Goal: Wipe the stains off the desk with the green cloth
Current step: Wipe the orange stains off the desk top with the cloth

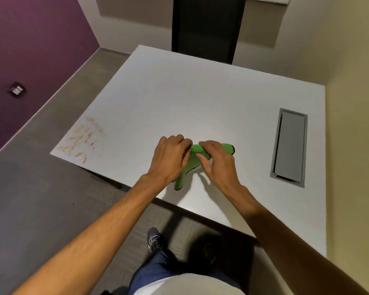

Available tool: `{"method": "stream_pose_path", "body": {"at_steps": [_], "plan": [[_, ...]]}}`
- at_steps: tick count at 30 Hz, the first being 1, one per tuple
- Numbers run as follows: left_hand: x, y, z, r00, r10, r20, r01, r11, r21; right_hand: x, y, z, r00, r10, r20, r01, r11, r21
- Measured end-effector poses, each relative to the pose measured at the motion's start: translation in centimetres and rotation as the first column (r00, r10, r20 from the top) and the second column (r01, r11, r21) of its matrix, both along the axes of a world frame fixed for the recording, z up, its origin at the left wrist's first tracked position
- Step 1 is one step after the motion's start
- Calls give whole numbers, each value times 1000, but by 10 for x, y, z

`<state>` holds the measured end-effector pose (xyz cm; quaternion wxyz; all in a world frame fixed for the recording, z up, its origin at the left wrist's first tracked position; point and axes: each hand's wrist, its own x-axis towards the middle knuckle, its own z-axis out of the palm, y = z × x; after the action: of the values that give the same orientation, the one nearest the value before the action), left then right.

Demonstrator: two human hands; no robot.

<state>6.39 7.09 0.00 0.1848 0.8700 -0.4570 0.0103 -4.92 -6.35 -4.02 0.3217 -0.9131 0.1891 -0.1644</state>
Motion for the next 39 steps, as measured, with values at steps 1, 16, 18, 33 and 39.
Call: {"method": "stream_pose_path", "body": {"at_steps": [1,16,18,33,39], "plan": [[8,12,-1,1000,14,3,-14,1000,-6,11,11,2,1000,-11,7,11,1000,-2],[119,174,-18,965,239,-105,-240,971,4,156,140,8,971,226,-76,-236,954,-183],[129,194,-25,951,288,-116,-286,958,30,170,153,8,957,271,-103,-287,934,-212],[180,261,-68,843,517,-147,-505,856,112,267,168,-26,736,379,-561,-611,728,-311],[206,258,-97,772,586,-246,-530,807,259,304,185,-76,606,560,-565,-656,753,43]]}}
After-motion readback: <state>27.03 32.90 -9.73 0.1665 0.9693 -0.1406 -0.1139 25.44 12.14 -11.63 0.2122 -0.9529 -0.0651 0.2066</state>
